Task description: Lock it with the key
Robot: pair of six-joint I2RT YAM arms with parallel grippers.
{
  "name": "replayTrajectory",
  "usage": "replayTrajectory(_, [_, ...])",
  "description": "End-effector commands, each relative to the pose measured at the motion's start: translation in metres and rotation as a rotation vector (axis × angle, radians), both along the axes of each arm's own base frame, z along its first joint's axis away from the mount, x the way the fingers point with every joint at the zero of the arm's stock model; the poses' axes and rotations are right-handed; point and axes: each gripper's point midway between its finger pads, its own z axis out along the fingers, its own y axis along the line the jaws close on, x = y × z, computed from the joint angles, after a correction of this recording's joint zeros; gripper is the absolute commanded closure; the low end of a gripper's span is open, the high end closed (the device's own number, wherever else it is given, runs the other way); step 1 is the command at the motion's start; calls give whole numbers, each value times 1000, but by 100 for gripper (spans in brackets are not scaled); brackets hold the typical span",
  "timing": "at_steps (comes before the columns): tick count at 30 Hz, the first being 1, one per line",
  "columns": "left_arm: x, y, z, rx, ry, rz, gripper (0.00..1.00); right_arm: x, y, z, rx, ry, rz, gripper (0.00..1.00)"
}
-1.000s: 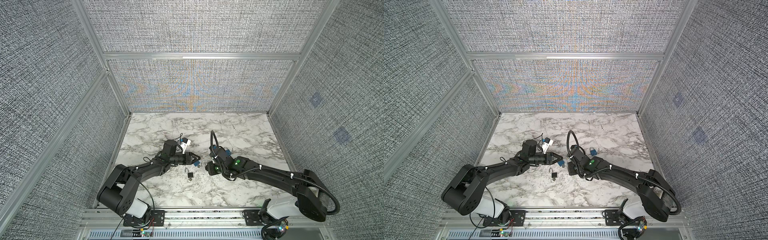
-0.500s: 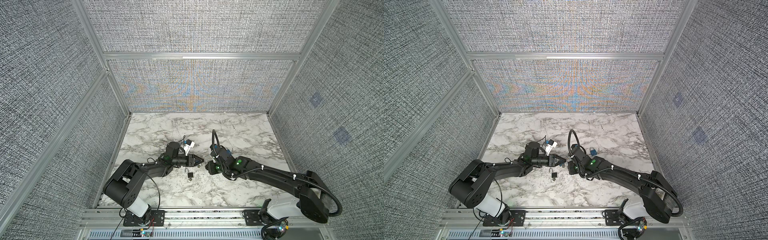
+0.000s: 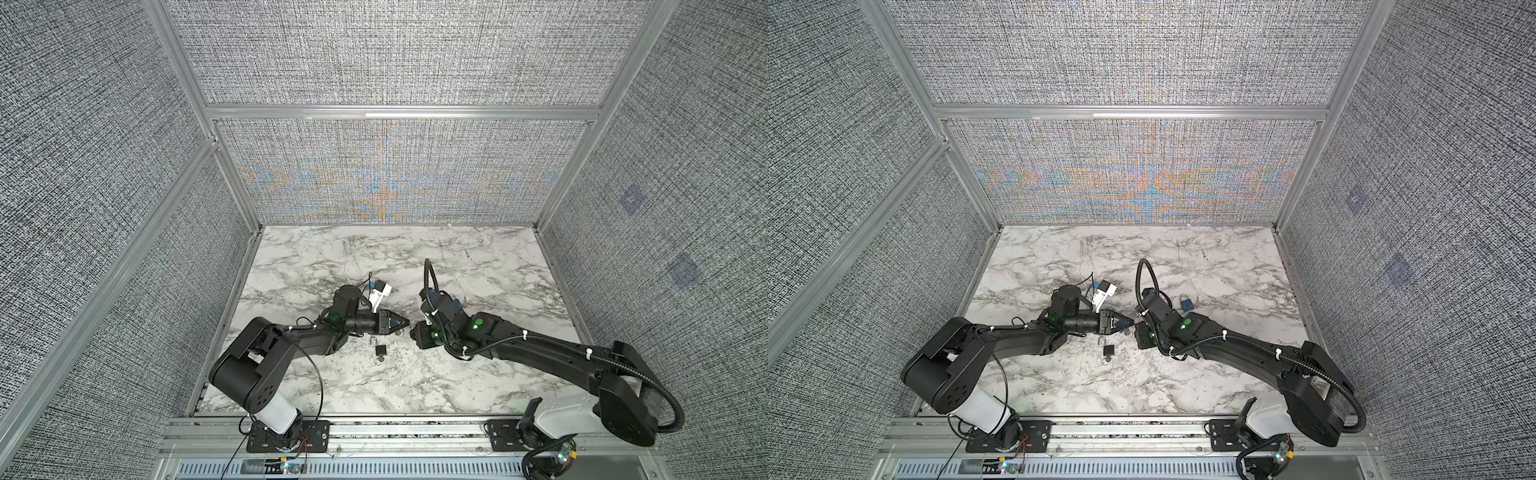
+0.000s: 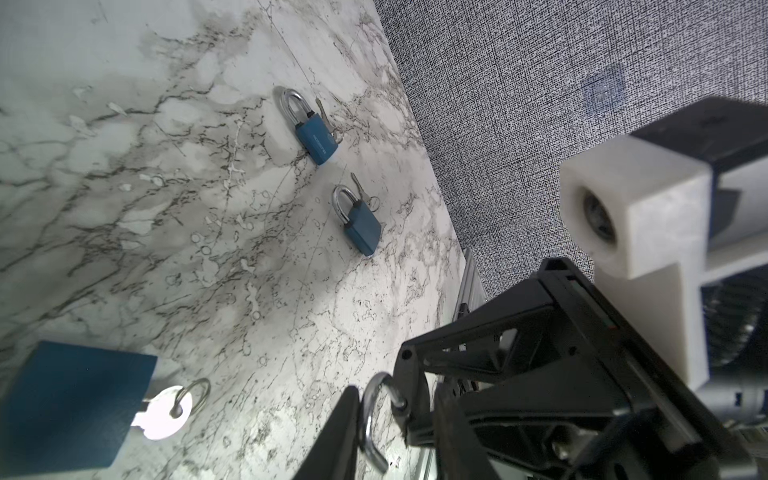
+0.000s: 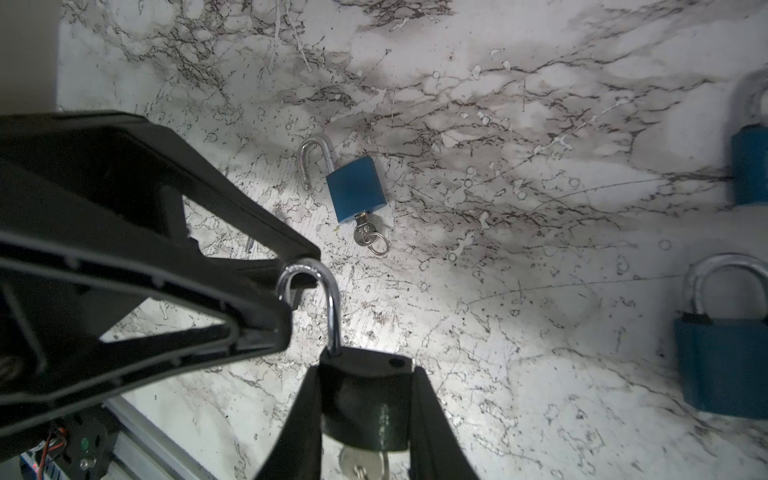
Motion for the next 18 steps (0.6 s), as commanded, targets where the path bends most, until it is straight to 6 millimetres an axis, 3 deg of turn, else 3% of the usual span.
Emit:
replayTrajectory(1, [0, -1, 3, -14, -24, -8, 68, 3, 5, 8, 37, -11, -13, 82])
replayTrajectory(7, [1, -2, -1, -10, -14, -9, 84, 3, 6, 10, 49, -13, -13, 82])
replayTrajectory(10, [1, -2, -3, -7, -6, -5, 98, 3, 8, 14, 65, -15, -12, 82])
replayTrajectory(12, [1, -2, -3, -14, -1, -4, 100, 3, 10, 17, 85, -15, -13, 82])
replayTrajectory(13, [1, -2, -2, -17, 3, -1, 100, 3, 12, 18, 98, -15, -11, 78])
replayTrajectory(15, [3, -2, -1, -24, 13, 8, 100, 3, 14, 22, 135, -11, -10, 56])
replayTrajectory(18, [7, -2, 7, -48, 21, 39, 100, 3, 11, 29, 195, -26, -23, 45])
